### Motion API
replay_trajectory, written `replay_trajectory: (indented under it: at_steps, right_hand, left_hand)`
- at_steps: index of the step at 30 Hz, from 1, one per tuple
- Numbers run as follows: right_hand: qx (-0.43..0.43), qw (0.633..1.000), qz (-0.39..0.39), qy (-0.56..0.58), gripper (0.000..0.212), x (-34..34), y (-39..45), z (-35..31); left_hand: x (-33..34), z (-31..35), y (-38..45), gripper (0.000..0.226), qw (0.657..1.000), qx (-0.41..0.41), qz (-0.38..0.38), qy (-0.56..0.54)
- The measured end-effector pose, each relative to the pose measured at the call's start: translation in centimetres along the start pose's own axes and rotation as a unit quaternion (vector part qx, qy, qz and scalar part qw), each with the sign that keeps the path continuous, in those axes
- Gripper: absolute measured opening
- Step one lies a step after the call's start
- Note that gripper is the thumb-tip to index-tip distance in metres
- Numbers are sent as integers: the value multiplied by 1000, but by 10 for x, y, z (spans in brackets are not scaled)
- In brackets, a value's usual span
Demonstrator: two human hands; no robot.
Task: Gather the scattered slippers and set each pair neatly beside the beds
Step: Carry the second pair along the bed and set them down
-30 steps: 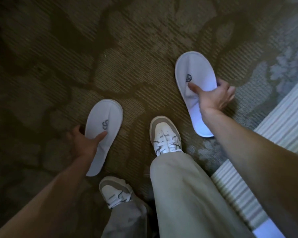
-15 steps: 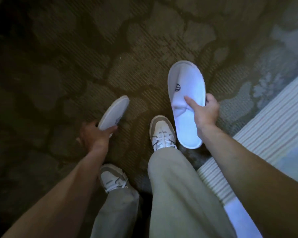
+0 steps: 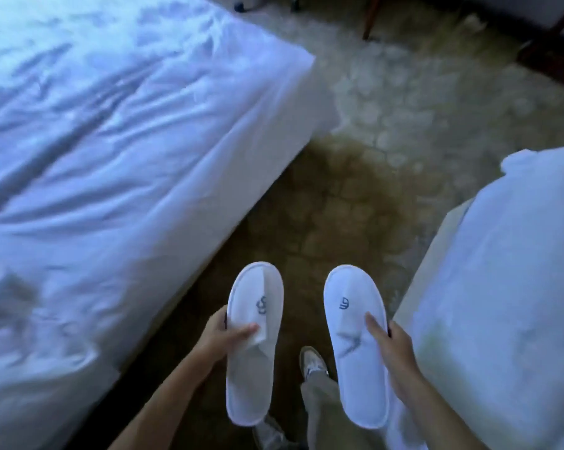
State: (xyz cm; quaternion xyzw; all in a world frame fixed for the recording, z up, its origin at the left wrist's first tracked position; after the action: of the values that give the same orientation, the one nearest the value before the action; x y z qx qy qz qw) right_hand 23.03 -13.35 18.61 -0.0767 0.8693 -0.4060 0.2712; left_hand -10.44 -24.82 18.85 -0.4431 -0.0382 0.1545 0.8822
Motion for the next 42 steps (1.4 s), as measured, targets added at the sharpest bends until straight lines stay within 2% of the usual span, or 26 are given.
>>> replay_trajectory:
  at_steps: [3, 7, 11, 14, 17, 21, 25, 30, 35, 37, 42]
  right_hand:
    - [-17, 999, 13, 47, 55, -54, -49, -43]
    - [-10, 988, 74, 135, 73, -115, -72, -43]
    - [30, 981, 96, 164, 46, -145, -69, -37]
    - [51, 972, 109, 200, 45, -163, -42, -45]
    - [56, 961, 135, 233, 41, -200, -6, -82]
    - [4, 963, 130, 234, 46, -251, 52, -168]
    - [-25, 967, 107, 231, 51, -277, 101, -240]
    - [18, 957, 115, 265, 55, -288, 161, -278]
    - [104, 929, 198, 294, 44, -323, 217, -292]
    - [126, 918, 224, 301, 48, -345, 232, -310]
    - [103, 897, 276, 328, 60, -426, 275, -375]
  left_hand:
    - [-1, 61, -49, 58, 998, 36, -42, 9]
    - [13, 95, -65, 61, 999, 40, -27, -17]
    - [51, 111, -43, 56, 999, 23, -20, -28]
    - [81, 137, -12, 62, 999, 15, -23, -31]
    - [107, 189, 24, 72, 1000, 12, -5, -23]
    - [147, 296, 66, 64, 997, 72, -18, -15]
    - [191, 390, 92, 64, 990, 128, -64, 20]
    - [236, 456, 156, 62, 990, 107, -86, 37]
    - [283, 510, 236, 65, 994, 35, -89, 44]
    - [307, 545, 259, 65, 993, 19, -98, 60]
    - [394, 670, 318, 65, 980, 50, -131, 143]
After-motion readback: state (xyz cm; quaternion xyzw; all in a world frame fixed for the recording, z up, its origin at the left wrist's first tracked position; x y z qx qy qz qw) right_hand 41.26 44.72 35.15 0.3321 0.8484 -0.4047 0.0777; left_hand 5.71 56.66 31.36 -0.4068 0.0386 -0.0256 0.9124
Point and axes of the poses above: each hand's wrist, its own y-axis towards the middle knuckle, its own x-axis out of the palm, z = x × y, the point moved 7 cm from there along y, towards the middle knuckle, and after that the axes turned 5 degrees about -y, right-handed, at the moved point
